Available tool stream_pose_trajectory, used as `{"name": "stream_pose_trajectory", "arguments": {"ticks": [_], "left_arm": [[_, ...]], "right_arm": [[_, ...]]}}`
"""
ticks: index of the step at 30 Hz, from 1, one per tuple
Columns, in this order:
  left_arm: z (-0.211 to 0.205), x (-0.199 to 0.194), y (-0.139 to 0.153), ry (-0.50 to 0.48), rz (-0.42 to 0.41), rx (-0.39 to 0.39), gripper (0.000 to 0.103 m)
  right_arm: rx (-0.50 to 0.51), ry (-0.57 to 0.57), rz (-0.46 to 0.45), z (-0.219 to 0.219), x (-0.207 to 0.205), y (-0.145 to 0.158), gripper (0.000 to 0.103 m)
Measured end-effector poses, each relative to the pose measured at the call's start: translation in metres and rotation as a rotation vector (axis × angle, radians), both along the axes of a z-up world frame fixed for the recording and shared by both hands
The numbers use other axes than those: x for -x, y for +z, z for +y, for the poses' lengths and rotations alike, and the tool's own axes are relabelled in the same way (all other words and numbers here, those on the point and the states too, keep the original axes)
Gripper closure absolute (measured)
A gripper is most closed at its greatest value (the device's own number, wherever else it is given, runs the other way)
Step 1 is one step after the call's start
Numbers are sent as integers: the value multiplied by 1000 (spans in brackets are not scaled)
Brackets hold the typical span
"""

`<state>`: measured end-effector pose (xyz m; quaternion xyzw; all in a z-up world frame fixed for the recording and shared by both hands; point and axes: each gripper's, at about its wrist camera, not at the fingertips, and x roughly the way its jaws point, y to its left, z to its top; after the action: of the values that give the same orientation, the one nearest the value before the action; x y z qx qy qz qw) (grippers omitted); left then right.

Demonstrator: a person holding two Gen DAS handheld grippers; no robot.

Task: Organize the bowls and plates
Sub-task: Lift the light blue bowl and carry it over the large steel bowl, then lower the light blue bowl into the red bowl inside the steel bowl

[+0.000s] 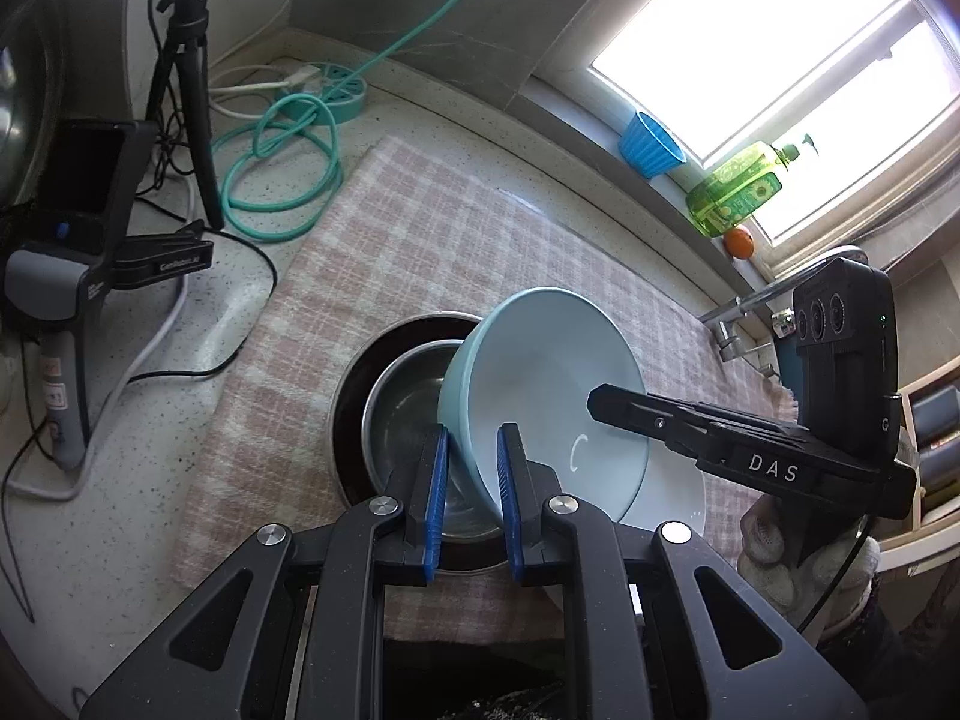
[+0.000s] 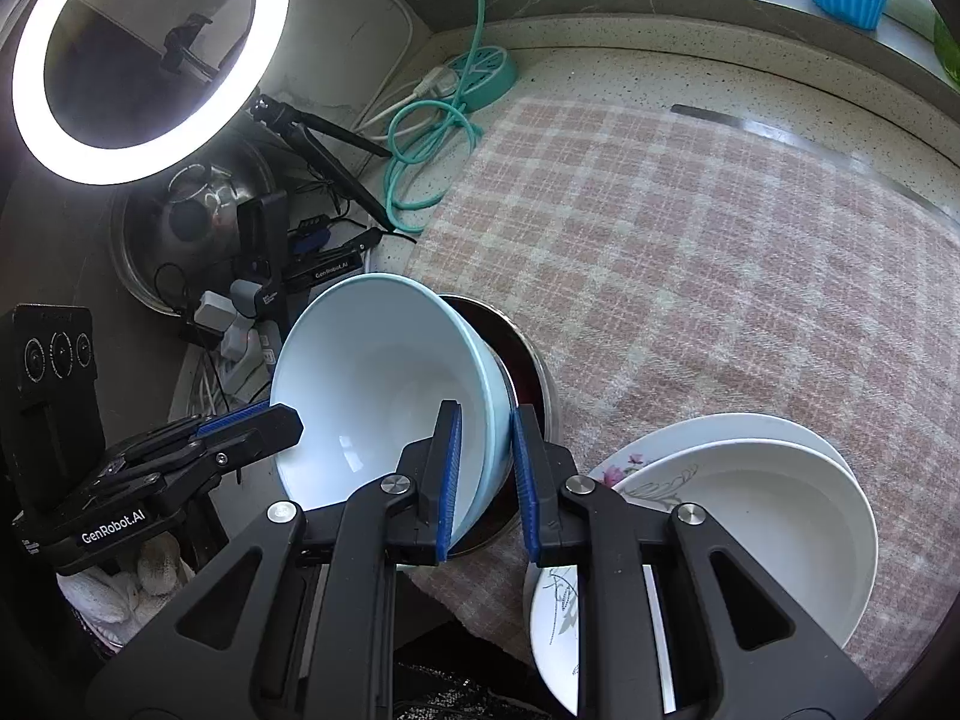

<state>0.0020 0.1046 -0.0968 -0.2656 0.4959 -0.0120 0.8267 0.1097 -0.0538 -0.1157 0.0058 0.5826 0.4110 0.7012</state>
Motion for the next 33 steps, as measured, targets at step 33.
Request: {"name": "stream_pose_trajectory", "arguments": {"ticks": [33], "left_arm": [[17,6,-29,43,69,21,89]], "right_arm": [[77,45,-23,27,9,-20,83]]}}
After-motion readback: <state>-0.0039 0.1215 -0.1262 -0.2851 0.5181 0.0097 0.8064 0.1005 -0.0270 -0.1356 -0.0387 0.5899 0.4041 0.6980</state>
